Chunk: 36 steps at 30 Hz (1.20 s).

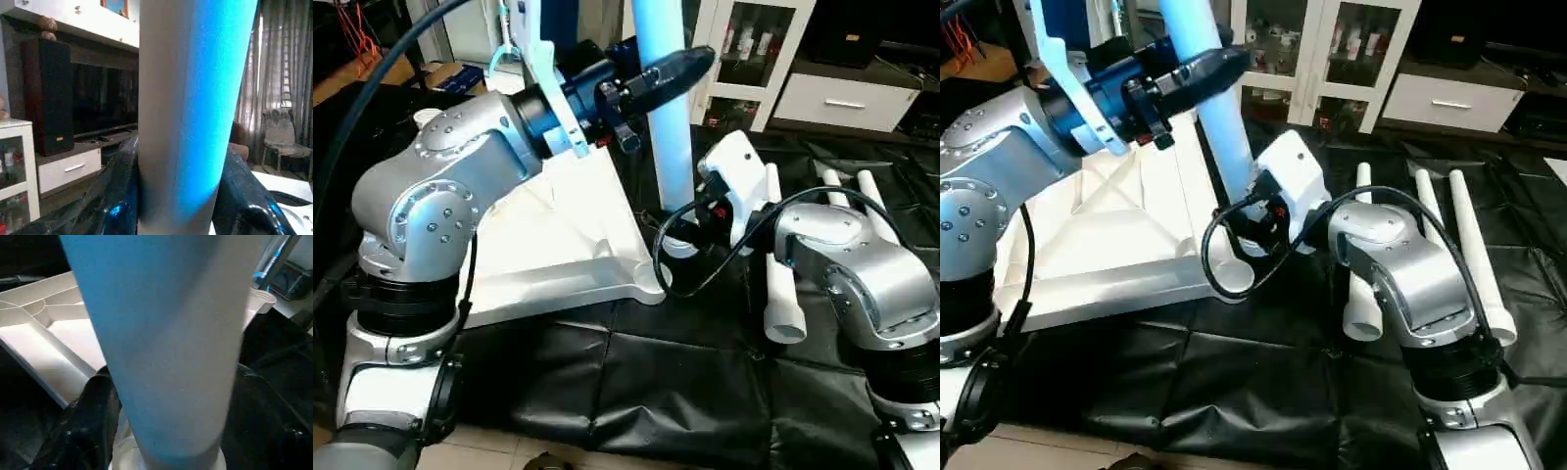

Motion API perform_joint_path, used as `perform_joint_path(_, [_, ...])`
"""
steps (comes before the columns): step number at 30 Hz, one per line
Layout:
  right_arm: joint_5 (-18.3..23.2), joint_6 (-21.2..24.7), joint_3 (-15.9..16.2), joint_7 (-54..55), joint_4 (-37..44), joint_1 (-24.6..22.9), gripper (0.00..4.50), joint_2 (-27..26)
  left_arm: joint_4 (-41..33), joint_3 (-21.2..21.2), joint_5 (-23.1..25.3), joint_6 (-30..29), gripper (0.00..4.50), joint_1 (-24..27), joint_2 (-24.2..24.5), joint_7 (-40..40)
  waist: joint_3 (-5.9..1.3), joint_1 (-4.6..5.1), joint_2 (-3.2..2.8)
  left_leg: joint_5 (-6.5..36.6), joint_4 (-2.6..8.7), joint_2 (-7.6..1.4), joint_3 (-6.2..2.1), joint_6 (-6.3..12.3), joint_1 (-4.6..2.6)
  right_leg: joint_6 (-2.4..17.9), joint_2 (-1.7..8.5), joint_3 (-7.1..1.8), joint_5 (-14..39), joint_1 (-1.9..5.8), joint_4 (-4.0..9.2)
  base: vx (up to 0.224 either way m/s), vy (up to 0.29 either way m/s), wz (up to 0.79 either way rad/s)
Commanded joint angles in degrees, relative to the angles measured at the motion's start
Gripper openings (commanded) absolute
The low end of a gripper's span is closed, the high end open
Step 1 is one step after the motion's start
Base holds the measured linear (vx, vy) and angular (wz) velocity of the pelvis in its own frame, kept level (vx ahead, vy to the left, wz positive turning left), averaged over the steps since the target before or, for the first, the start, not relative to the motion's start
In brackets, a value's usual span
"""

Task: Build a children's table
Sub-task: Pick table leg

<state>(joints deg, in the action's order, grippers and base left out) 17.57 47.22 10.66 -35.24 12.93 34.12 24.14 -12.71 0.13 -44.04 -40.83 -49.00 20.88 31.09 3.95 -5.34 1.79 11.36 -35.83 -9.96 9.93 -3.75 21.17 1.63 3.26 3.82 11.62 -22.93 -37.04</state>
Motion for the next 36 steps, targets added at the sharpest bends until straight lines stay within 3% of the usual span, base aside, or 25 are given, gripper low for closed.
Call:
perform_joint_path(1, [-0.4,0.1,0.2,-0.1,-0.3,0.3,2.82,0.3,-1.9,-0.4,-0.3,-0.4,1.63,-1.0,0.0,0.7,-4.26,-0.07,0.04,4.1,4.14,-2.88,-1.02,-2.27,-0.46,8.6,4.76,-3.62,6.1,3.48,4.01,0.000,0.000,0.00])
perform_joint_path(9, [-0.1,0.2,0.3,-0.5,0.2,0.0,2.09,0.4,-2.3,-1.2,0.2,-0.9,1.63,-0.7,0.5,2.0,-4.26,-0.07,-0.11,3.9,4.10,-2.86,-1.00,-2.10,-0.46,8.9,4.77,-3.63,5.5,3.49,3.97,0.000,0.000,0.00])
perform_joint_path(15, [0.4,0.0,0.2,-0.4,0.5,-1.1,1.99,-0.5,-2.6,-1.6,1.3,-0.9,1.63,-0.6,0.2,1.3,-4.32,-0.07,0.00,3.8,4.11,-2.86,-1.03,-2.22,-0.39,8.7,4.75,-3.61,5.4,3.55,3.93,0.000,0.000,0.00])
perform_joint_path(16, [0.5,-0.1,0.1,-0.4,0.5,-1.2,1.98,-0.6,-2.6,-1.7,2.1,-0.8,2.19,-0.6,0.3,0.6,-4.33,-0.05,-0.01,3.7,4.11,-2.89,-1.04,-2.15,-0.39,8.8,4.75,-3.60,5.2,3.53,3.90,0.000,0.000,0.00])
perform_joint_path(18, [0.9,-0.5,-0.7,0.2,0.3,-1.3,1.97,-1.4,-1.8,-1.2,2.1,-1.6,2.33,-0.5,0.1,-0.5,-4.35,-0.04,-0.03,3.7,4.08,-2.86,-1.05,-2.08,-0.41,8.9,4.80,-3.60,5.1,3.57,3.92,0.000,0.000,0.00])
perform_joint_path(22, [2.9,-0.5,-4.2,1.9,0.0,-0.8,1.92,-3.5,0.0,0.7,2.5,-1.5,2.54,0.0,0.2,-2.2,-4.37,-0.03,-0.31,4.1,4.11,-2.85,-1.08,-2.25,-0.45,9.1,4.74,-3.56,5.3,3.49,3.94,0.000,0.000,0.00])
perform_joint_path(23, [4.6,0.1,-6.7,2.7,-0.4,0.0,1.89,-4.7,1.2,1.7,3.2,-0.1,2.73,0.9,0.9,-1.6,-4.34,0.03,-0.54,4.5,4.12,-2.75,-1.06,-2.32,-0.51,9.1,4.65,-3.55,5.3,3.38,4.08,0.000,0.000,0.00])
perform_joint_path(28, [5.5,0.4,-8.6,3.2,-0.6,0.3,1.88,-5.4,2.7,4.7,1.6,0.3,2.81,1.4,0.5,-2.2,-4.47,0.07,-0.70,4.2,4.15,-2.73,-1.08,-2.86,-0.55,8.9,4.55,-3.49,4.2,3.44,3.92,0.000,0.000,0.00])
perform_joint_path(30, [6.6,0.7,-11.2,4.4,-1.4,0.6,1.87,-6.1,4.2,9.4,-1.8,0.7,2.81,0.9,-1.2,-4.6,-4.56,0.02,-1.01,4.6,4.05,-2.71,-1.10,-3.16,-0.61,9.9,4.63,-3.48,2.8,3.48,3.74,0.000,0.000,0.00])
perform_joint_path(32, [8.1,1.3,-14.9,5.9,-2.9,1.3,1.87,-6.9,5.3,13.5,-4.8,1.3,2.81,0.8,-2.5,-6.8,-4.59,0.07,-0.67,5.0,4.07,-2.66,-1.11,-3.00,-0.52,10.8,4.64,-3.42,2.4,3.65,3.77,0.000,0.000,0.00])
perform_joint_path(34, [12.2,3.1,-21.7,7.9,-6.2,2.9,1.87,-7.7,6.9,18.0,-6.9,3.0,2.81,1.6,-3.4,-9.2,-4.64,0.14,-0.77,5.2,3.98,-2.55,-1.01,-2.58,-0.62,11.7,4.70,-3.49,2.3,3.57,3.81,0.000,0.000,0.00])
perform_joint_path(35, [17.0,5.0,-26.3,6.0,-7.9,3.0,1.87,-6.6,8.5,19.0,-2.7,5.1,2.81,3.9,-1.6,-9.9,-4.66,0.03,-0.55,5.3,3.95,-2.50,-0.97,-2.44,-0.67,11.3,4.49,-3.39,2.9,3.61,4.01,0.000,0.000,0.00])
perform_joint_path(36, [17.0,5.0,-26.3,6.0,-7.9,3.0,1.87,-6.6,8.5,19.0,-2.7,5.1,2.81,3.9,-1.6,-9.9,-4.62,0.06,-0.58,5.4,4.05,-2.56,-1.04,-2.00,-0.64,10.9,4.51,-3.42,3.0,3.73,4.00,0.000,0.000,0.00])
